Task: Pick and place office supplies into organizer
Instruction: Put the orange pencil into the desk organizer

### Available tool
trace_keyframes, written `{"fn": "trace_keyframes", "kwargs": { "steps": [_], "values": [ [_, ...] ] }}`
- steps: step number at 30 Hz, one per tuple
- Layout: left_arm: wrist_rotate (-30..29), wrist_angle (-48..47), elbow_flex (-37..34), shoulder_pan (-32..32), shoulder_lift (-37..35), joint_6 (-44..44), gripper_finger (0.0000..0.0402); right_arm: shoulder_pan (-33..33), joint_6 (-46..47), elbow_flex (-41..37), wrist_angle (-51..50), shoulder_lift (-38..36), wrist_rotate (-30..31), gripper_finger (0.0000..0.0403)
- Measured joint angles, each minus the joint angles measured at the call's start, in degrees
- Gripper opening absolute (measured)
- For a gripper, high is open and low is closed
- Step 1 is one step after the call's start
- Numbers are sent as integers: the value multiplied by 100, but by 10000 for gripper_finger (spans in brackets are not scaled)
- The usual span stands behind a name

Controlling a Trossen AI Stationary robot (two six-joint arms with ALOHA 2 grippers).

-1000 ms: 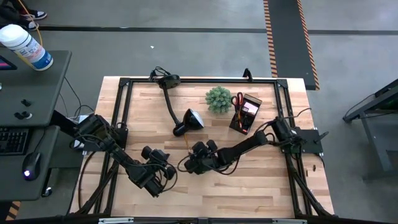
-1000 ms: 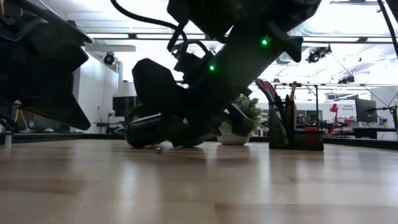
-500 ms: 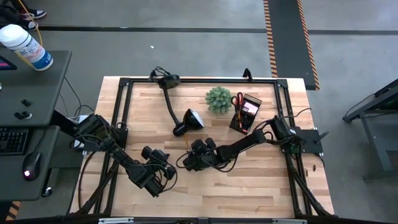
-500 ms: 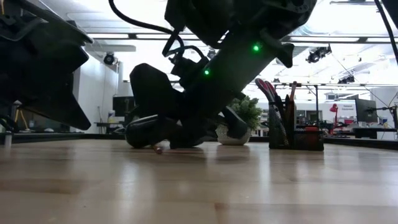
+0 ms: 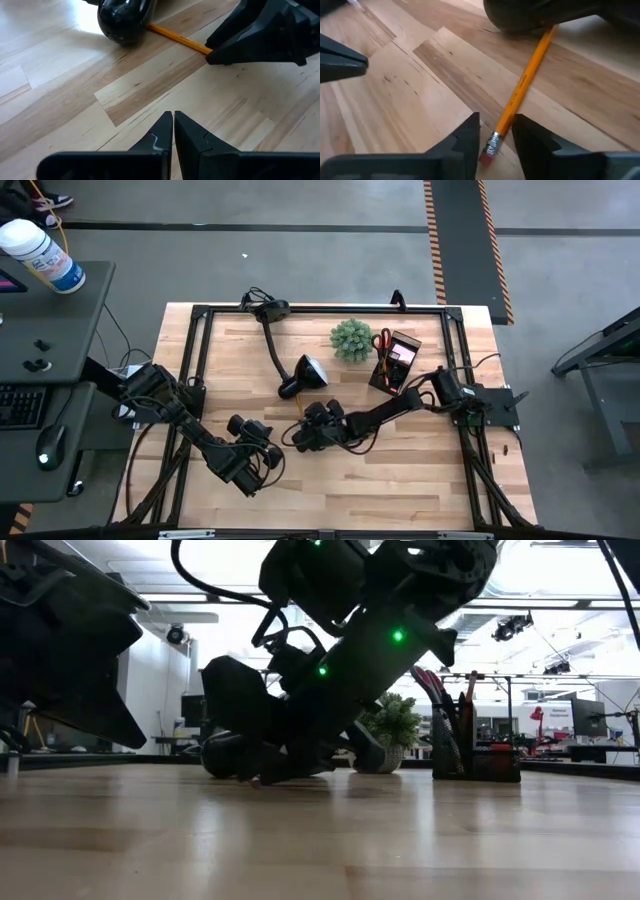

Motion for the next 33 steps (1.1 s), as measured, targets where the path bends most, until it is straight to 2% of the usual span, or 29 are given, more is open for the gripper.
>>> {"fn": "trace_keyframes", "kwargs": {
  "steps": [6, 8, 22, 33],
  "values": [
    [0, -2, 0, 0, 0, 13, 8, -8, -219, 7, -440, 9, -87, 24],
    [4, -2, 0, -1, 0, 19, 8, 3, -285, 11, -611, 6, -87, 12],
    [16, -16, 0, -1, 0, 33, 8, 447, 23, 13, -2039, -104, 16, 8],
    [30, -16, 0, 0, 0, 33, 8, 1310, 542, -42, -3888, -805, -148, 2]
  ]
}}
